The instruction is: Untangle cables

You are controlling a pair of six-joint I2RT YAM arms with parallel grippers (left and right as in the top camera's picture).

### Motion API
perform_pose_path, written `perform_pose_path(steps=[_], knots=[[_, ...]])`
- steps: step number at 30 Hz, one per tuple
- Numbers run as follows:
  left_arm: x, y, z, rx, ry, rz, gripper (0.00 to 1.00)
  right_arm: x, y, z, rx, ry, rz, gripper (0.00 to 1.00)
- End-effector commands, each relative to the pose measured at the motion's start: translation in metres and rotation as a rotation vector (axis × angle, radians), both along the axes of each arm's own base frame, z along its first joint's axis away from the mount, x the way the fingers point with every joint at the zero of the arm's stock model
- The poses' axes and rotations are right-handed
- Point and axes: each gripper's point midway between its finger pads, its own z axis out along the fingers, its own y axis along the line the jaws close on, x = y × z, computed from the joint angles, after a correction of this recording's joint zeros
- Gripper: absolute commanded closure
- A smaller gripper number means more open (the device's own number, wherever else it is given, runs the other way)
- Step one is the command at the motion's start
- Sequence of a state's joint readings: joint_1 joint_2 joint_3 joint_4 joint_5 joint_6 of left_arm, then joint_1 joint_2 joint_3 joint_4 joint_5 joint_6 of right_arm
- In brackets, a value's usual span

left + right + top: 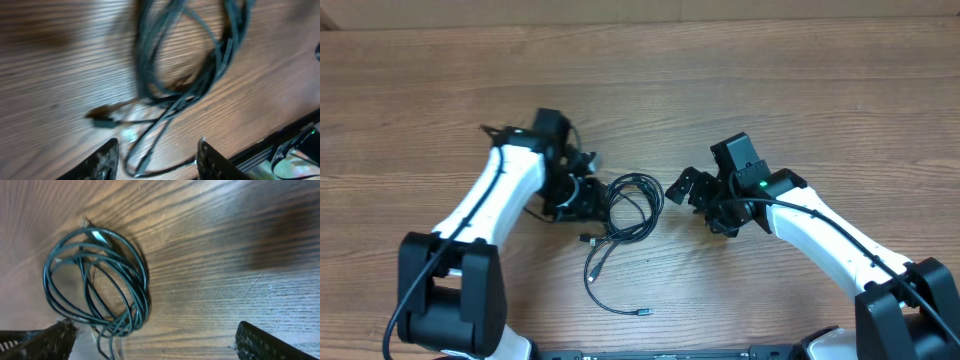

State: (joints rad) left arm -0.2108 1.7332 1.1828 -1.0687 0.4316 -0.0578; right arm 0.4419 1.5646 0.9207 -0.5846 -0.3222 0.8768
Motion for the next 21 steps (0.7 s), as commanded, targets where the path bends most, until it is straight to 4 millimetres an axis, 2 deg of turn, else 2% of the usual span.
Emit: perform_pose_path(steps=[1, 7, 11, 21], knots=[[0.007, -0.013, 0.006, 0.042, -0.039, 0.038, 0.40, 0.001, -0.005, -0.005, -0.028, 0.004, -0.046, 0.00], [0.018, -0.036, 0.004, 0.069, -0.099, 0.078, 0.41, -0.002, -0.008, -0.008, -0.052, -0.013, 0.010, 0.00], [0.017, -0.044, 0.004, 0.066, -0.113, 0.059, 0.42, -0.003, -0.008, -0.008, -0.056, -0.019, 0.026, 0.00], [0.016, -0.038, 0.000, 0.137, -0.125, 0.065, 0.44, -0.003, -0.008, -0.008, -0.055, -0.018, 0.026, 0.00]])
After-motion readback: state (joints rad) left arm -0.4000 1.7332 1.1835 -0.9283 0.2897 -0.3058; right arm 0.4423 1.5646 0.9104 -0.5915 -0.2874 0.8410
